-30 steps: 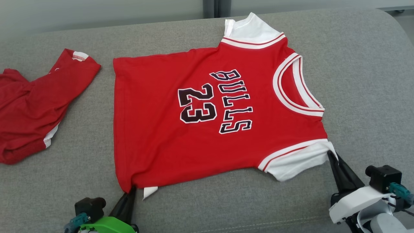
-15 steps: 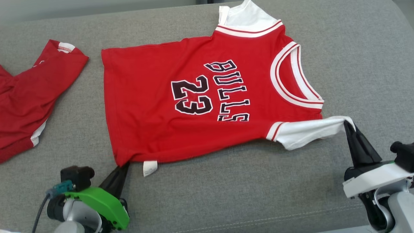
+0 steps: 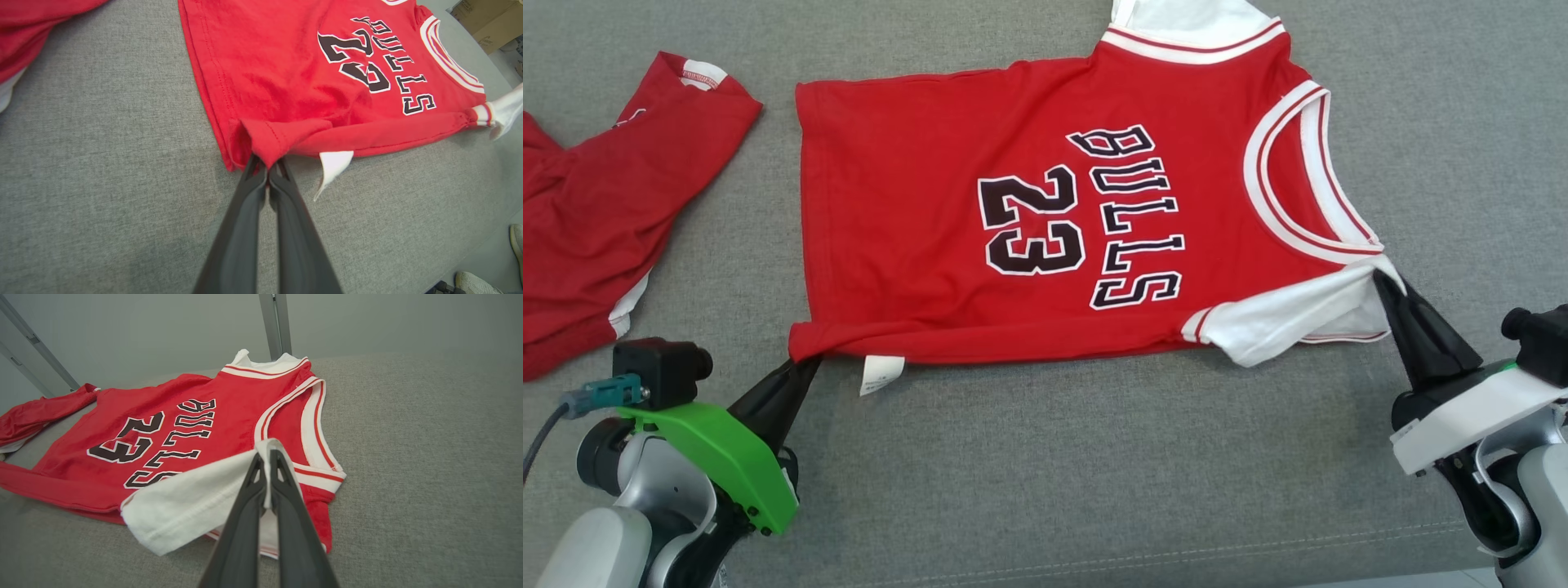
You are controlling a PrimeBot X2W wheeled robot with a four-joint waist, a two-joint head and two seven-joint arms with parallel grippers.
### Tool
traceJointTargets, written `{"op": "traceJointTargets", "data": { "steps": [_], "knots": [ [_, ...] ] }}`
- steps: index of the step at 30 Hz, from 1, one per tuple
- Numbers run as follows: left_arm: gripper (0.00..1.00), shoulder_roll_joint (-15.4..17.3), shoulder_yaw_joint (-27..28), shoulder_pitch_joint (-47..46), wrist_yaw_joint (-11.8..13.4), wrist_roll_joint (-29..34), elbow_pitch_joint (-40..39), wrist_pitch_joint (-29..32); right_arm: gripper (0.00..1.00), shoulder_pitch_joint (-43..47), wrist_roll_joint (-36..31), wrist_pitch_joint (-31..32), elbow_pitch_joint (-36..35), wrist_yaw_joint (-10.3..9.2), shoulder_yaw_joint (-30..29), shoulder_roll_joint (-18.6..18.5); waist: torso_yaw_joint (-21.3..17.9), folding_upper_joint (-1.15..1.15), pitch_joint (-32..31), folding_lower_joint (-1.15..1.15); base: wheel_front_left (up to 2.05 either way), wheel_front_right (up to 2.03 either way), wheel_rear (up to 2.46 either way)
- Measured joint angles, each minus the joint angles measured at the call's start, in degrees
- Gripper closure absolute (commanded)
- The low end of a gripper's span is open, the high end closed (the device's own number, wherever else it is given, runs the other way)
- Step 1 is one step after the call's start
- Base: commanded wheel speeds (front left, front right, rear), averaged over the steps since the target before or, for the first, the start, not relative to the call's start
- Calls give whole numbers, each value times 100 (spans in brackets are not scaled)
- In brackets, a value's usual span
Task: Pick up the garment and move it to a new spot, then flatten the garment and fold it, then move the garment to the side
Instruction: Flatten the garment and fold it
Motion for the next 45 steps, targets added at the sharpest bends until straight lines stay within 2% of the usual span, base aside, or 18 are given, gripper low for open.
{"op": "traceJointTargets", "data": {
  "steps": [7, 11, 18, 22, 29, 32, 37, 45],
  "knots": [
    [100, 87, 115, 193, 40, -387, -587, 477, 100, 202, 352, 307, -328, 0, 240, -252, -38, 0, -153, 0, 0, 0, 0],
    [100, 186, 186, 336, 167, -552, -889, 770, 100, 289, 543, 513, -604, 1, 193, -493, -61, 0, -226, 0, 0, 0, 0],
    [100, 327, 180, 357, 248, -853, -1332, 1284, 100, 288, 793, 839, -992, 4, -69, -947, -38, 0, -169, 0, 0, 0, 0],
    [100, 390, 205, 328, 377, -1071, -1471, 1686, 100, 234, 1103, 1146, -1195, 4, -5, -1059, -4, 0, -62, 0, 0, 0, 0],
    [100, 610, 196, -250, 621, -1436, -1694, 2546, 100, -217, 1606, 1707, -1318, 4, 101, -1310, 55, 0, 239, 0, 0, 0, 0],
    [100, 751, 230, -711, 868, -1597, -1712, 3020, 100, -587, 1798, 1994, -1293, 5, -19, -1464, 89, 0, 441, 0, 0, 0, 0],
    [100, 784, 301, -1237, 1170, -1785, -1647, 3456, 100, -1037, 1994, 2308, -1202, 4, -53, -1574, 108, 0, 696, 0, 0, 0, 0],
    [100, 781, 349, -1905, 1299, -1925, -1410, 3953, 100, -1704, 2159, 2574, -1128, 4, 109, -1555, 44, 0, 1079, 0, 0, 0, 0]
  ]
}}
